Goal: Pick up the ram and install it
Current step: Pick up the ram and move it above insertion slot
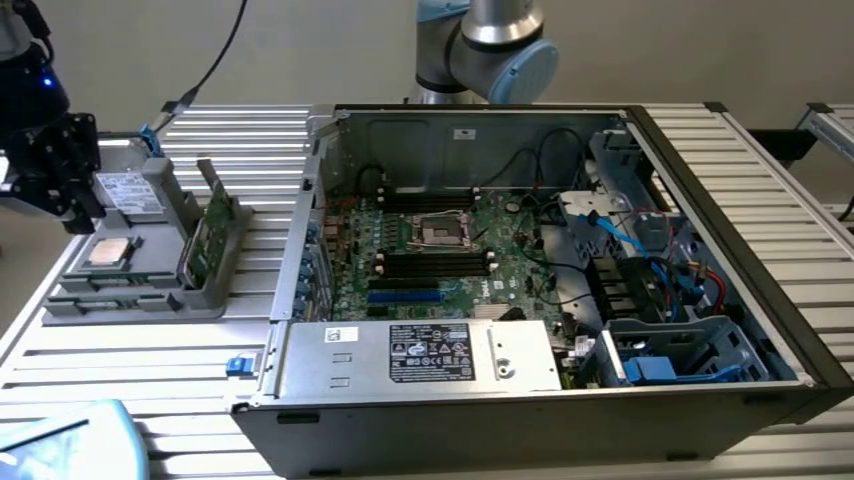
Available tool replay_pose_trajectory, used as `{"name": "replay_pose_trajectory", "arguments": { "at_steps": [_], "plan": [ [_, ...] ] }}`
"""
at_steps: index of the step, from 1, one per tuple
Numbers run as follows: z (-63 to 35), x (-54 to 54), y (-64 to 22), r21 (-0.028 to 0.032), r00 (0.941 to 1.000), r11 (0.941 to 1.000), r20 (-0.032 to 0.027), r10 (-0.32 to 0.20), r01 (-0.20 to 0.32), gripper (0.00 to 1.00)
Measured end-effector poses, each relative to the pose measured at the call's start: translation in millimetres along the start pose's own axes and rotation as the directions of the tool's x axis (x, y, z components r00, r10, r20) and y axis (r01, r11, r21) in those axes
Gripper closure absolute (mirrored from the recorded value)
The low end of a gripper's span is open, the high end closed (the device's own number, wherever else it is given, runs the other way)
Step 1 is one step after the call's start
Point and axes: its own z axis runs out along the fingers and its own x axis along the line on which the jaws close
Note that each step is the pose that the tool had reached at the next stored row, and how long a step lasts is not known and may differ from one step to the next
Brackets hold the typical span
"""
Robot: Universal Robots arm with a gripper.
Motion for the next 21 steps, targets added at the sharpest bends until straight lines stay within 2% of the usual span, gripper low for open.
{"name": "replay_pose_trajectory", "arguments": {
  "at_steps": [2, 8, 14, 21],
  "plan": [
    [3.7, 2.4, 0.9, 0.0004, 1.0000, 1.0000, 0.0018, -0.007, 0.007, 0.69],
    [15.1, 7.7, 11.8, 0.0010, 0.9998, 0.9999, 0.0116, -0.017, 0.017, 0.69],
    [24.2, 12.8, 18.4, 0.0015, 0.9993, 0.9998, 0.0313, -0.019, 0.019, 0.69],
    [36.0, 17.8, 18.7, 0.0020, 0.9985, 0.9998, 0.0505, -0.021, 0.020, 0.69]
  ]
}}
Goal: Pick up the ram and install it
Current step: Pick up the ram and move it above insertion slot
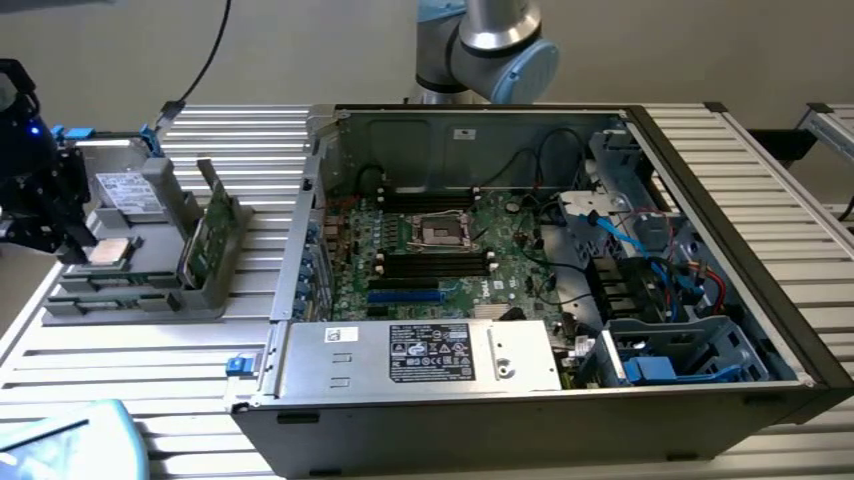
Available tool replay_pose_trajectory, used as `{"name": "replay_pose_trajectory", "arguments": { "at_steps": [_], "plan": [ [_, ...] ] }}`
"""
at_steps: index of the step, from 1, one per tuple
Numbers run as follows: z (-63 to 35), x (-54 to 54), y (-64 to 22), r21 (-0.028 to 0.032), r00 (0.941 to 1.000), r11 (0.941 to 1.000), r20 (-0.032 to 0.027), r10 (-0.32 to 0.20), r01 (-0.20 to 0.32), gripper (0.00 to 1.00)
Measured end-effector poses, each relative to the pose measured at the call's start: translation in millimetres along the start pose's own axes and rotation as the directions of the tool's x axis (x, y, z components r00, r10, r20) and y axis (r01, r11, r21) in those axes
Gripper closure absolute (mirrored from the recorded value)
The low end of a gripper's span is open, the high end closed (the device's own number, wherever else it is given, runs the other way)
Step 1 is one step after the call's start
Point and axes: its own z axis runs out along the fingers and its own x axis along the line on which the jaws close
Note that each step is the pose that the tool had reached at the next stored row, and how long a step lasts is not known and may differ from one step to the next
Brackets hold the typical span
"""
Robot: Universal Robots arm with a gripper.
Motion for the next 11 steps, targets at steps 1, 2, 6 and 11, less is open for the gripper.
{"name": "replay_pose_trajectory", "arguments": {
  "at_steps": [1, 2, 6, 11],
  "plan": [
    [1.8, 0.8, -0.1, 0.0000, 1.0000, 1.0000, 0.0023, 0.000, 0.000, 0.69],
    [3.5, 1.7, -0.1, -0.0001, 1.0000, 1.0000, 0.0042, 0.000, 0.000, 0.69],
    [11.0, 5.7, -0.5, 0.0001, 0.9999, 1.0000, 0.0109, -0.001, 0.001, 0.69],
    [19.9, 8.3, -0.9, 0.0001, 0.9999, 1.0000, 0.0165, -0.003, 0.003, 0.69]
  ]
}}
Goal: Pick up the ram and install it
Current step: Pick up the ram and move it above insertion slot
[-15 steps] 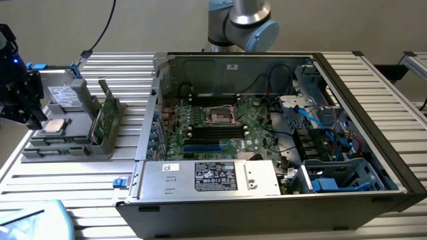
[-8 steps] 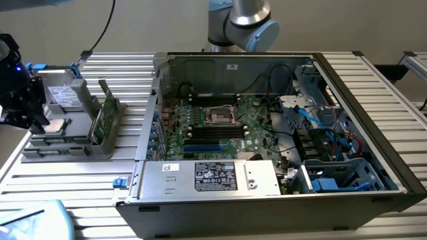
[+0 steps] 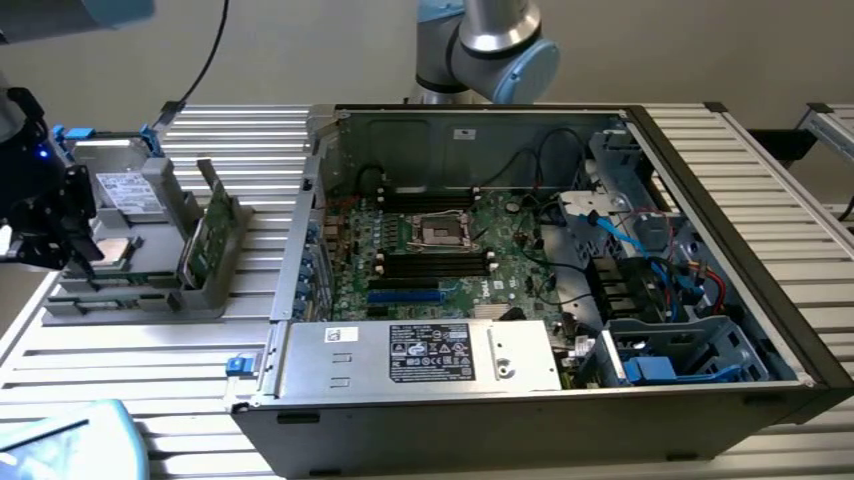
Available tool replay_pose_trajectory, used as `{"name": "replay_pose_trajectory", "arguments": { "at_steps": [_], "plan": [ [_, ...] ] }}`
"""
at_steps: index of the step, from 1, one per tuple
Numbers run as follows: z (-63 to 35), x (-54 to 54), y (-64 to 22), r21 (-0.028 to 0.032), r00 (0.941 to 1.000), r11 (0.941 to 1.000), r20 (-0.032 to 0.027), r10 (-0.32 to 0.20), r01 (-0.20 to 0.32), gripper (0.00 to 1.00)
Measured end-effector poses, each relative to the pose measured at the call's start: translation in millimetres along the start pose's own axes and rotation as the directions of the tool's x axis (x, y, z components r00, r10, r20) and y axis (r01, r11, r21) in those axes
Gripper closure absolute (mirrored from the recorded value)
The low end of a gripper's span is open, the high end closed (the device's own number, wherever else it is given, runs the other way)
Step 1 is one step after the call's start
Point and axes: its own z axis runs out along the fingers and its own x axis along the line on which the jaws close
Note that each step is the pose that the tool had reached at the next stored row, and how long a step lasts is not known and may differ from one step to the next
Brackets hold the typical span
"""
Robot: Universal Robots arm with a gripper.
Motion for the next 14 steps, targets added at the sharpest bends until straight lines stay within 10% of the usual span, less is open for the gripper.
{"name": "replay_pose_trajectory", "arguments": {
  "at_steps": [14],
  "plan": [
    [25.4, 1.2, -1.9, 0.0000, 1.0000, 1.0000, 0.0072, -0.003, 0.003, 0.69]
  ]
}}
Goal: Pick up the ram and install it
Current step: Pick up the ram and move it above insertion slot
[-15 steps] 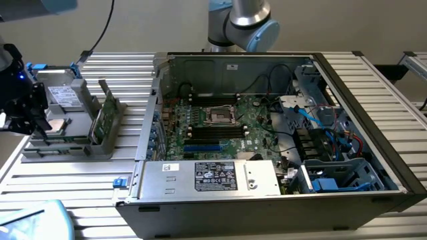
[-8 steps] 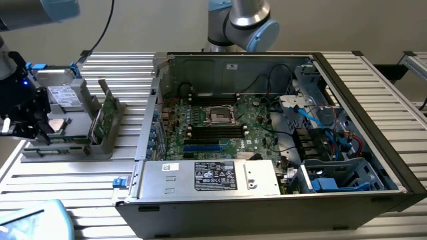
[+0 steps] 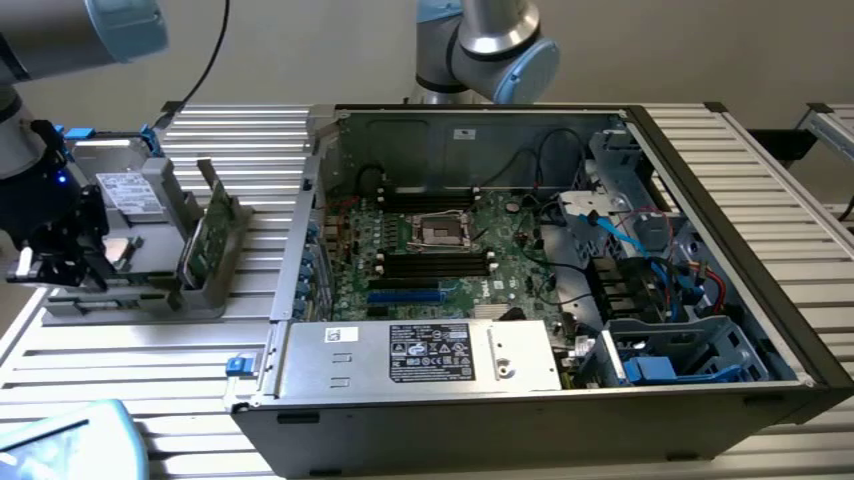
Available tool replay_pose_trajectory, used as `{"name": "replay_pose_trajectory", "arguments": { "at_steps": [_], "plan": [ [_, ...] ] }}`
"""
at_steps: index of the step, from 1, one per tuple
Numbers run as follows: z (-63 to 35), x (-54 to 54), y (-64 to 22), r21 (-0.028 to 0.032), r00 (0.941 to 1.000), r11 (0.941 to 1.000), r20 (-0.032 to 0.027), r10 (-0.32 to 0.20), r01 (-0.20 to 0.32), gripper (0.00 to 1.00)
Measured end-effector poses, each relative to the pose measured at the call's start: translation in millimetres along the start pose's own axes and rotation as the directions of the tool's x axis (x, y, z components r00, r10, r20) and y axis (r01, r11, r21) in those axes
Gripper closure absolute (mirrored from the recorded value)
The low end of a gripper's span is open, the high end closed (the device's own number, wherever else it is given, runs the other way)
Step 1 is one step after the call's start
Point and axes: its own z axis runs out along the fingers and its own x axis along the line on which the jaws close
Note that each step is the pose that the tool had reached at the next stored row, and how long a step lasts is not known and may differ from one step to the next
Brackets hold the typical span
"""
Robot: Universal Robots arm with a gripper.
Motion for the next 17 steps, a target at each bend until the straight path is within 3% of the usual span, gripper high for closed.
{"name": "replay_pose_trajectory", "arguments": {
  "at_steps": [17],
  "plan": [
    [30.7, 0.5, -6.1, 0.0000, 1.0000, 1.0000, 0.0007, 0.000, 0.000, 0.69]
  ]
}}
